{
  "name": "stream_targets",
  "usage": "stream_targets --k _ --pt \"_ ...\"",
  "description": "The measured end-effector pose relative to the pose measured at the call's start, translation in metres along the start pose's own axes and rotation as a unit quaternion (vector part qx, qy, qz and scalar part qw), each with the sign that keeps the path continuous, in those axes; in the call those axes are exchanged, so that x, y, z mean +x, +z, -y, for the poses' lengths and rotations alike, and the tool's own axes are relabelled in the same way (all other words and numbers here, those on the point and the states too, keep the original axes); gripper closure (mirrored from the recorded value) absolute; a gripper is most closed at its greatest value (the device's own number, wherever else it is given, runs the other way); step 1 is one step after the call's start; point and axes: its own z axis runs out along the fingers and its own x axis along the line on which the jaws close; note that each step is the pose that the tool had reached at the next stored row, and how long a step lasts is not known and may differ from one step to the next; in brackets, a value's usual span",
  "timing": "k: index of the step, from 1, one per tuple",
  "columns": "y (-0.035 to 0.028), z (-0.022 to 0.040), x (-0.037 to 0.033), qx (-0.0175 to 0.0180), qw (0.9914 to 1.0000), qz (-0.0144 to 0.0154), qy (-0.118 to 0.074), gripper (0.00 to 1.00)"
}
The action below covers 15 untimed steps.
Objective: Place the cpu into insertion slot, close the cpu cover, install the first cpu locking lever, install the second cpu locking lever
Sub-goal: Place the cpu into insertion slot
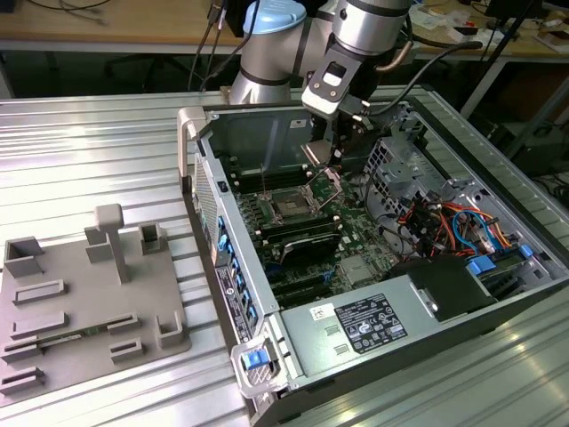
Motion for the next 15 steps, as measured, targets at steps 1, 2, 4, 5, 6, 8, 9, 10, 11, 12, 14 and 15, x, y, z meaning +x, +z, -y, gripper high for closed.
stream_targets --k 1,2,4,5,6,8,9,10,11,12,14,15 --pt "0.0015 0.0001 0.0004 0.0021 0.99999 0.0001 0.005 0.46" --pt "0.0033 0.0003 0.0006 0.0046 0.99990 0.0003 0.013 0.46" --pt "0.0065 0.0004 0.0006 0.0083 0.99950 0.0007 0.031 0.46" --pt "0.0078 0.0005 0.0007 0.0094 0.99929 0.0008 0.036 0.46" --pt "0.0088 0.0006 0.0008 0.0103 0.99910 0.0009 0.041 0.46" --pt "0.0136 0.0010 0.0011 0.0146 0.99796 0.0014 0.062 0.46" --pt "0.0156 0.0014 0.0014 0.0169 0.99748 0.0015 0.069 0.46" --pt "0.0173 0.0026 0.0017 0.0193 0.99707 0.0015 0.074 0.46" --pt "0.0182 0.0035 0.0021 0.0210 0.99681 0.0016 0.077 0.46" --pt "0.0188 0.0041 0.0022 0.0218 0.99666 0.0016 0.079 0.46" --pt "0.0200 0.0050 0.0026 0.0230 0.99636 0.0016 0.082 0.46" --pt "0.0207 0.0054 0.0027 0.0237 0.99619 0.0016 0.084 0.46"
